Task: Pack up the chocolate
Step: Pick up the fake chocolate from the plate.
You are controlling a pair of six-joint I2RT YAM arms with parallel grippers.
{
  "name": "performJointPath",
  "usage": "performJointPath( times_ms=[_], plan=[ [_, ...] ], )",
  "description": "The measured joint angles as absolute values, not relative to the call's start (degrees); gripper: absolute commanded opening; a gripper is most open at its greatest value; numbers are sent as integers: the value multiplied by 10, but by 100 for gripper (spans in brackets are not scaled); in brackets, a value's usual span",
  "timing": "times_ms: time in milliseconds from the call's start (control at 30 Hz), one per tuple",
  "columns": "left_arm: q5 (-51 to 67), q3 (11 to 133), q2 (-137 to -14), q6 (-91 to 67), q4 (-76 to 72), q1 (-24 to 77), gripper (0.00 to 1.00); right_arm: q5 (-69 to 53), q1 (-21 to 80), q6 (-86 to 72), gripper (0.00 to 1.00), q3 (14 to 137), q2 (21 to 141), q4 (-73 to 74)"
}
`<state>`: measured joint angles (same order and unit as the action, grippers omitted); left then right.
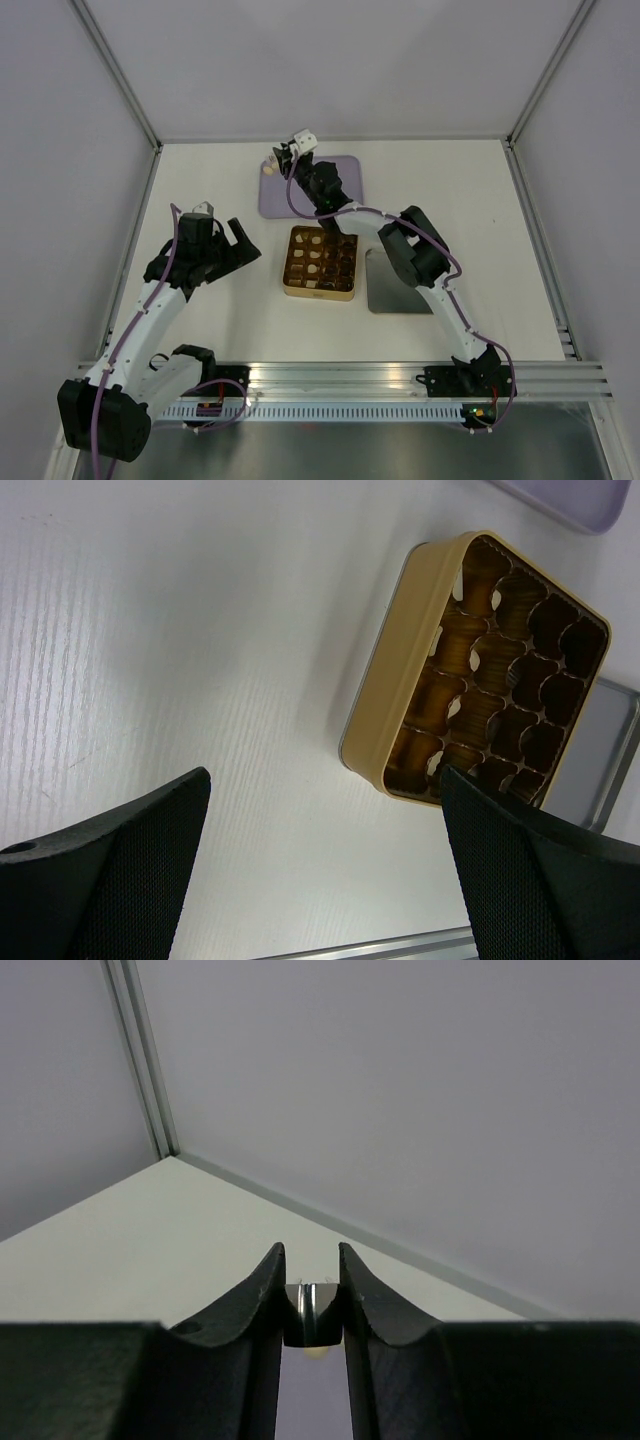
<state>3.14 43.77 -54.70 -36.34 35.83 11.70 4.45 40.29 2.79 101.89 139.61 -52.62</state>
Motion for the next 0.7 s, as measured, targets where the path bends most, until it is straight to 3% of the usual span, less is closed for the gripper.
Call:
performJointPath(
  times_ms=[300,700],
  plan=[
    [31,438,-547,-363,358,117,100,36,403,28,36,1192,1477,-449],
    [31,438,-543,-363,359,117,99,33,403,22,35,1336,1588,-357]
  ],
)
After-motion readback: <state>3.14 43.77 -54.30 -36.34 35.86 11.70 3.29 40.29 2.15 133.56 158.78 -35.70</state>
